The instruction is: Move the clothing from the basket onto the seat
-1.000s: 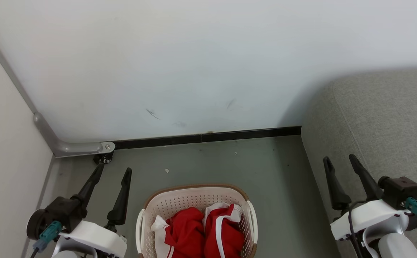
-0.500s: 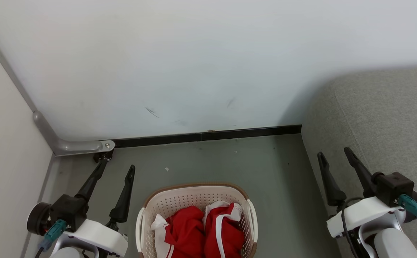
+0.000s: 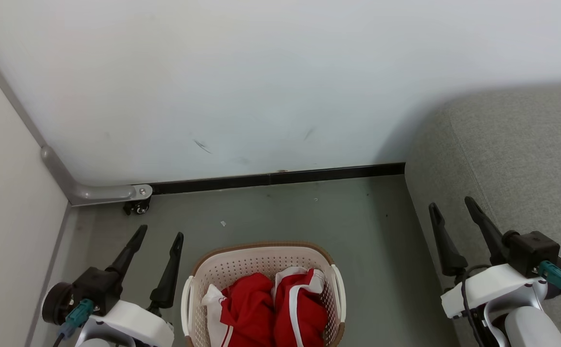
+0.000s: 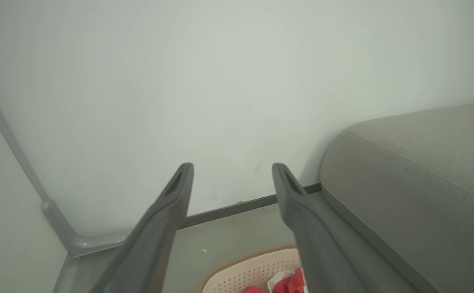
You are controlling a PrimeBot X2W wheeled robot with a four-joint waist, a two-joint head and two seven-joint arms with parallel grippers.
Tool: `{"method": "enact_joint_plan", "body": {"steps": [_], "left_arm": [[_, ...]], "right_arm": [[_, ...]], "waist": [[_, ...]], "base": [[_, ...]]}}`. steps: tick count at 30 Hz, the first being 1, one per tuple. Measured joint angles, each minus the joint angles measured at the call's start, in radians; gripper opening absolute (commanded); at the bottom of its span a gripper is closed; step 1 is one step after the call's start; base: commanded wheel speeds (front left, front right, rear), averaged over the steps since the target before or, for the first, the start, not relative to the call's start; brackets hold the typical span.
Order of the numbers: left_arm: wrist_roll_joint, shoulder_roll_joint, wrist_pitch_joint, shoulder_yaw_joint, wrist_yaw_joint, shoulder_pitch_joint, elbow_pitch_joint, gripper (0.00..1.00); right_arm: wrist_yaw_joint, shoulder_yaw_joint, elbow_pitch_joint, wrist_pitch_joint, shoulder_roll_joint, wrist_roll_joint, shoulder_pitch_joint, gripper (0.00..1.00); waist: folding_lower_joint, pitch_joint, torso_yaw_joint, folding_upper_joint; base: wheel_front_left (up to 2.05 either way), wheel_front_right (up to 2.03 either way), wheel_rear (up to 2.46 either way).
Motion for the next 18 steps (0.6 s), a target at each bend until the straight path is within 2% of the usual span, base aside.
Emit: {"method": "enact_joint_plan", "body": {"steps": [18], "left_arm": [[-0.014, -0.004, -0.001, -0.058, -0.016, 0.0, 0.092, 1.0]], "right_arm": [[0.0, -0.062, -0.035, 0.0, 0.0, 0.0, 0.0, 1.0]], "waist": [[-0.0001, 0.043, -0.011, 0.0]], "base": [[0.0, 0.0, 0.0]]}}
